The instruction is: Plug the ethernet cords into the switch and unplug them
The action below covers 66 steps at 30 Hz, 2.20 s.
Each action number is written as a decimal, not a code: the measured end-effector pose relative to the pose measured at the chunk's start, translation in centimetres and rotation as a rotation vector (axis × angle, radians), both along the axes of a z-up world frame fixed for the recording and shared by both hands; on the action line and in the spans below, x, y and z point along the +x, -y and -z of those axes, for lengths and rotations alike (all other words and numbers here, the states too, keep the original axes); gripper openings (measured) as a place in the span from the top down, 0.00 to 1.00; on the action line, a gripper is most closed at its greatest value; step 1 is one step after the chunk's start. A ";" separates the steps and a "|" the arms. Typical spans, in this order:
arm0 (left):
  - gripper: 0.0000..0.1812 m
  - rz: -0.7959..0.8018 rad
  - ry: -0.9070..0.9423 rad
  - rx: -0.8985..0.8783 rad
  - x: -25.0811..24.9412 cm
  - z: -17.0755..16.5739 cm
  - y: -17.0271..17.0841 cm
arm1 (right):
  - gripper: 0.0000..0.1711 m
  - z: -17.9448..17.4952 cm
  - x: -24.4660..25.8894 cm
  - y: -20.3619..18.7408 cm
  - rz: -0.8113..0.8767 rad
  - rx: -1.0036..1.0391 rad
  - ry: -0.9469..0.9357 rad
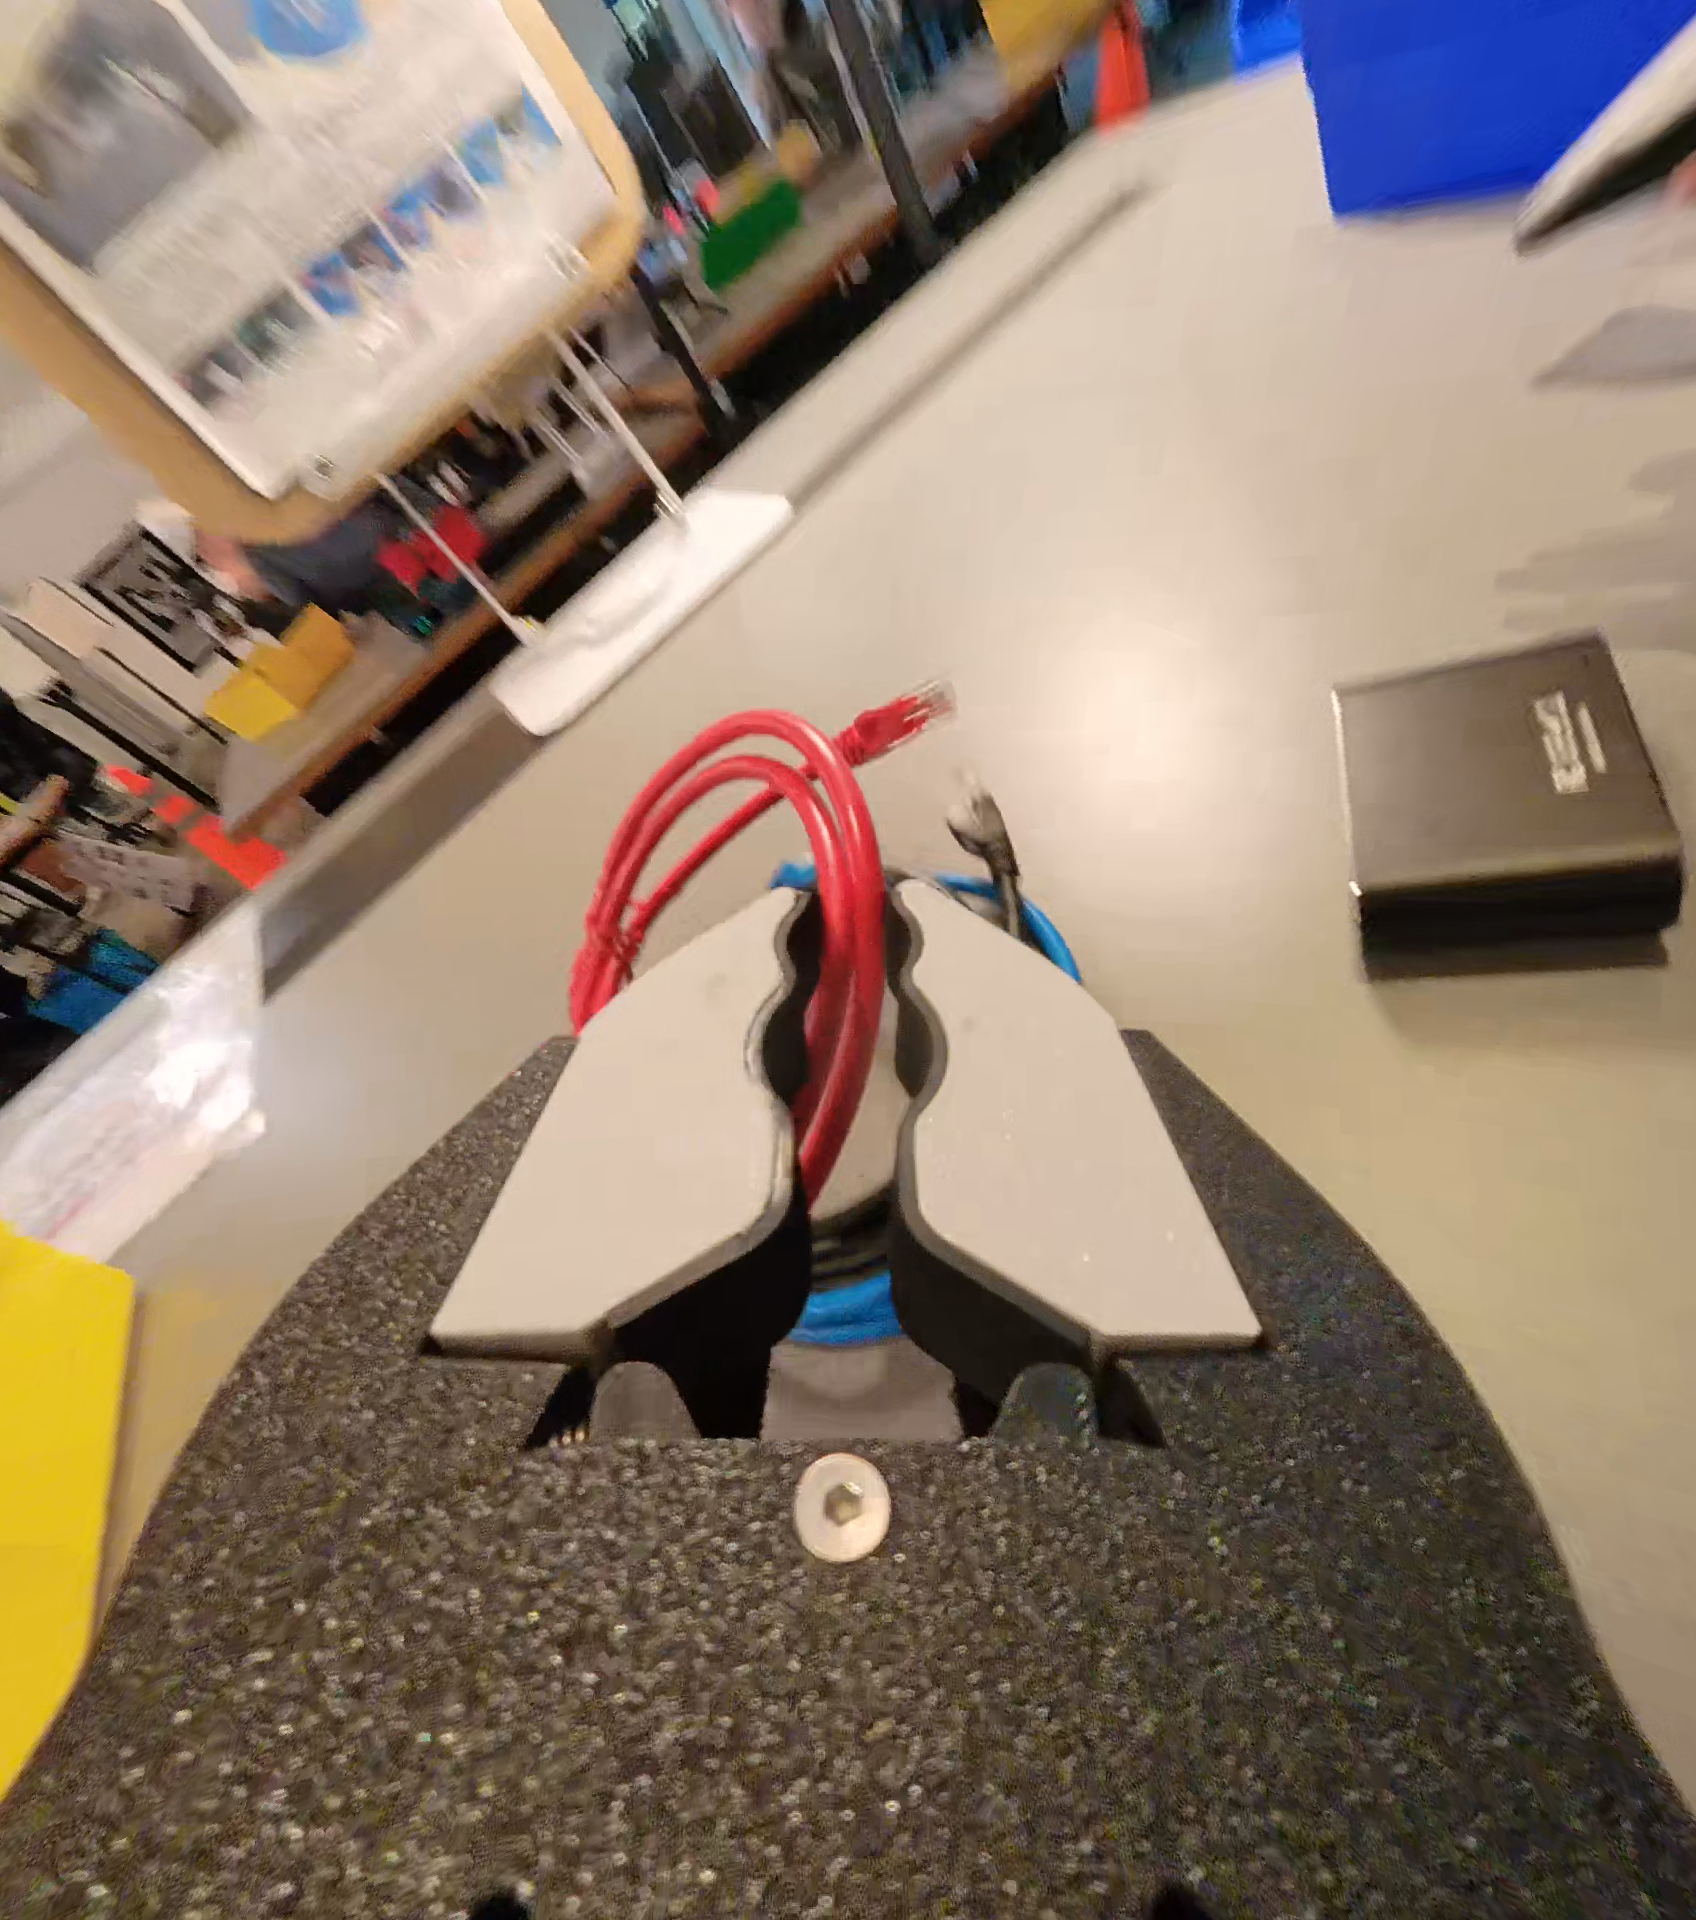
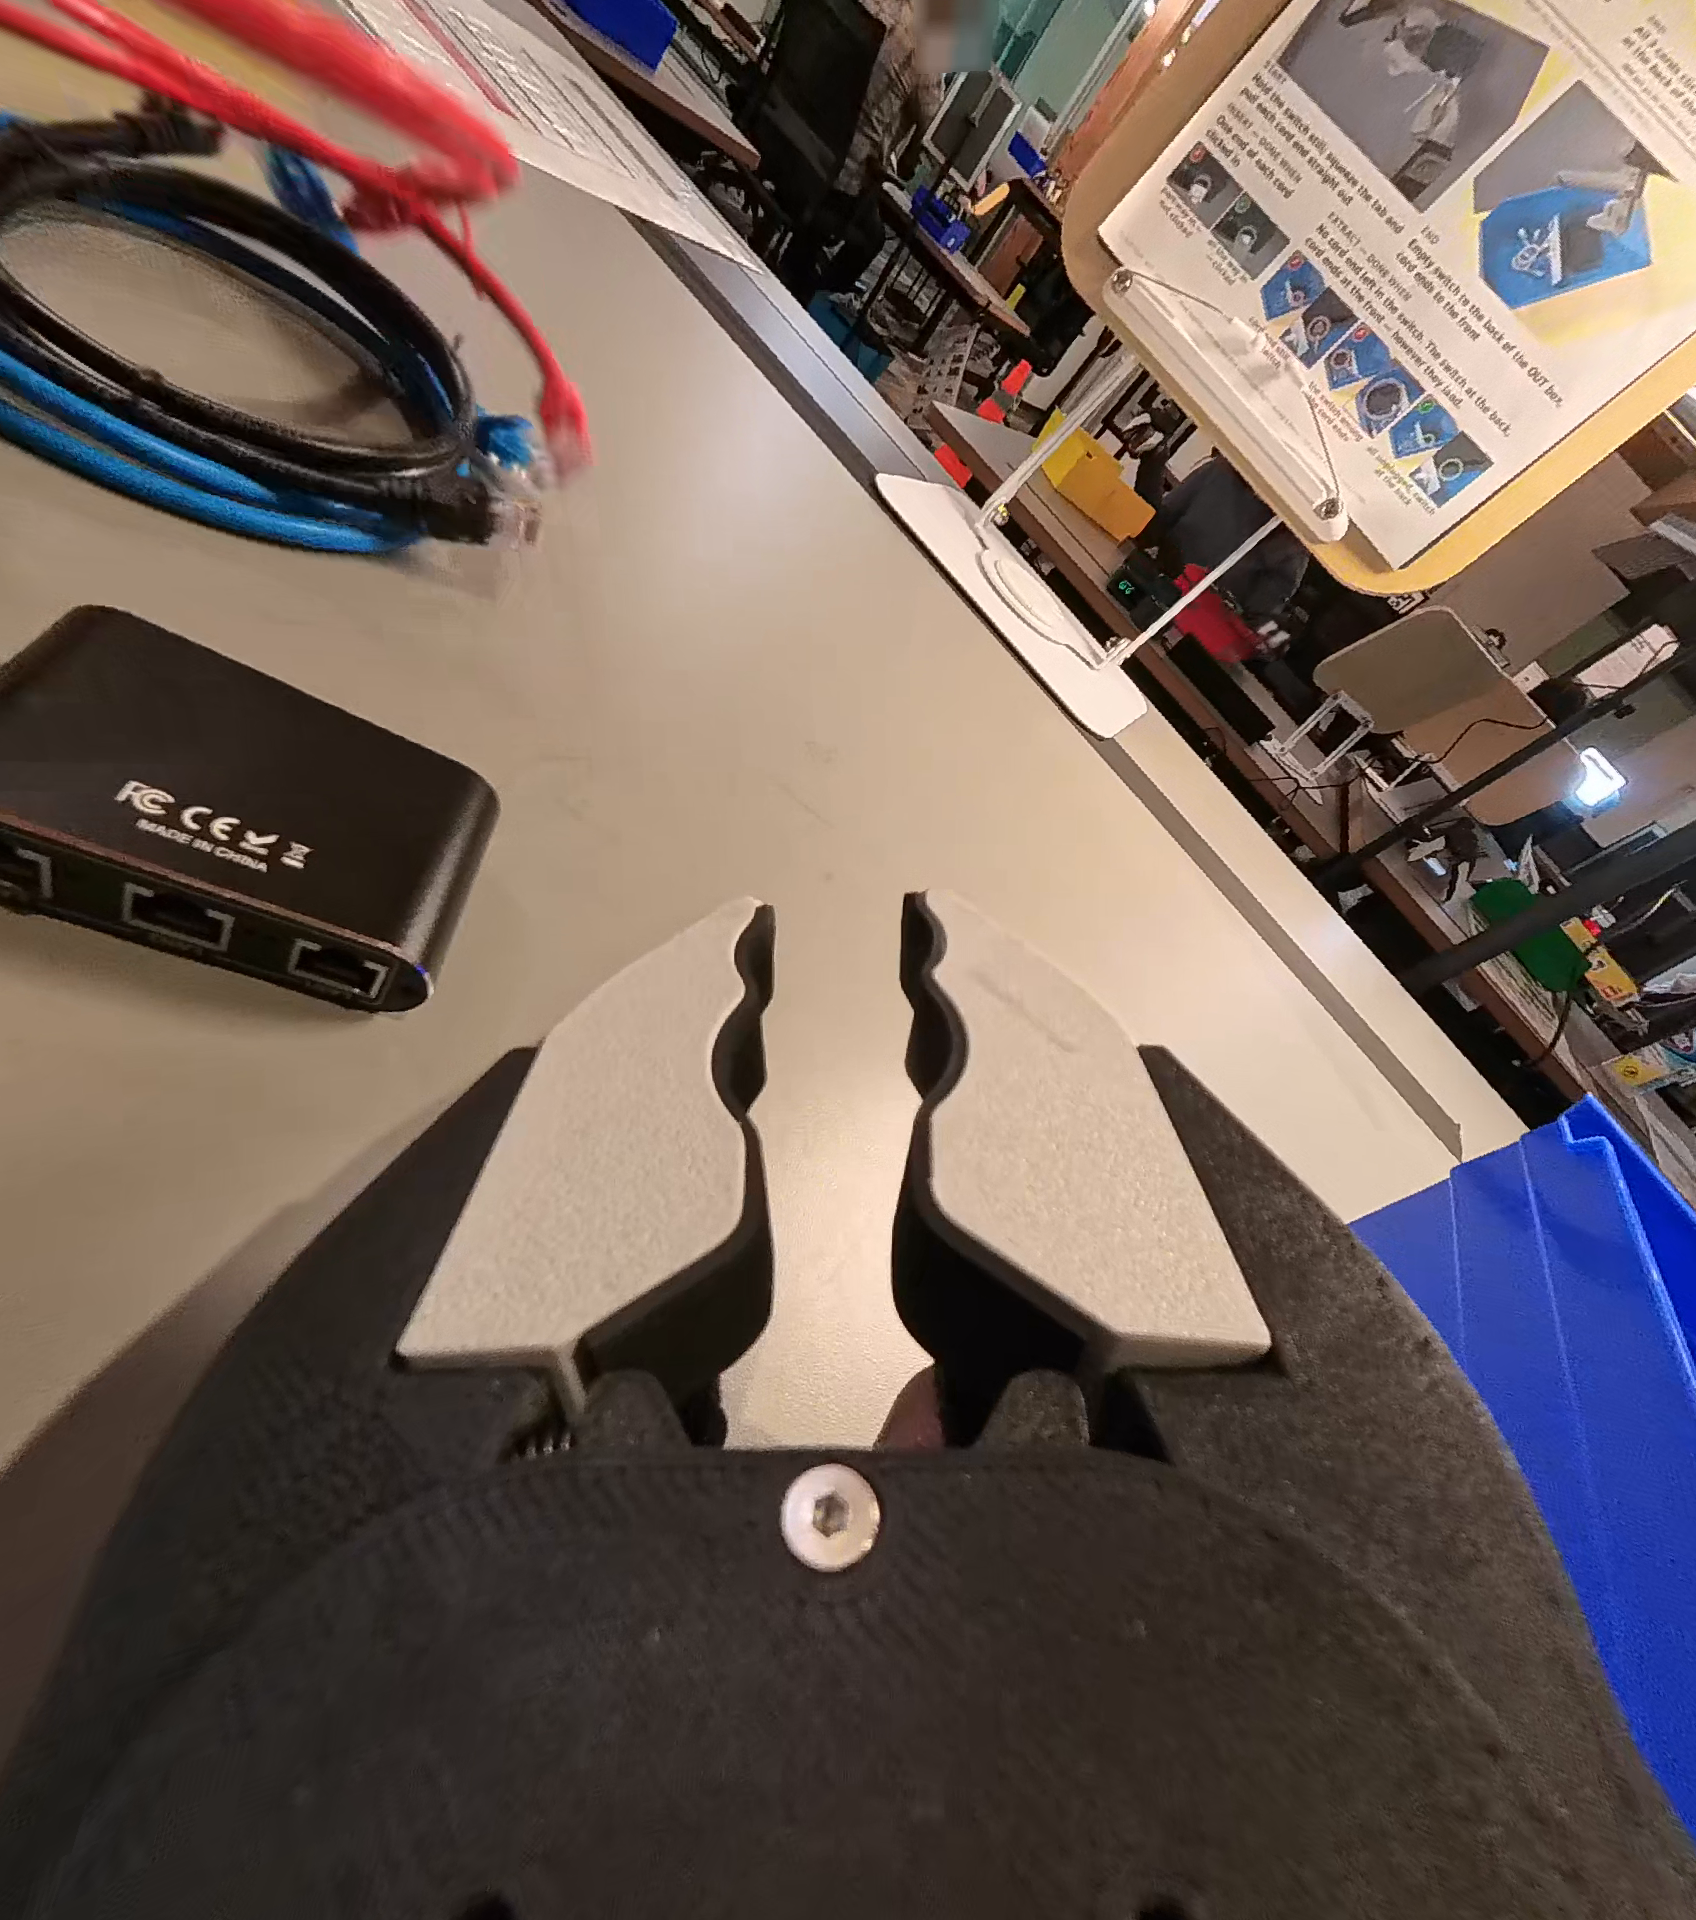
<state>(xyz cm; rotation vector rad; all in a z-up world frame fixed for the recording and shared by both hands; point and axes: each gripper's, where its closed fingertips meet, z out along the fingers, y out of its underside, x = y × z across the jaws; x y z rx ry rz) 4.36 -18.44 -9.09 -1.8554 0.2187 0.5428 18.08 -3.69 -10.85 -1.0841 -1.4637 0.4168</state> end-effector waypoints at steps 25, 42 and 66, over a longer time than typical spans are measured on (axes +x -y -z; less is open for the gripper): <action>0.93 0.758 0.685 0.425 15.7 -7.7 0.0 | 0.75 -8.7 3.4 5.2 -0.354 -0.142 -0.475; 0.84 0.652 0.624 0.389 15.1 -7.6 -0.3 | 0.95 -11.7 6.8 -0.4 0.108 0.216 -0.452; 0.90 0.575 0.616 0.153 17.7 -5.0 -2.8 | 0.95 -8.4 1.5 10.3 0.011 0.888 -0.276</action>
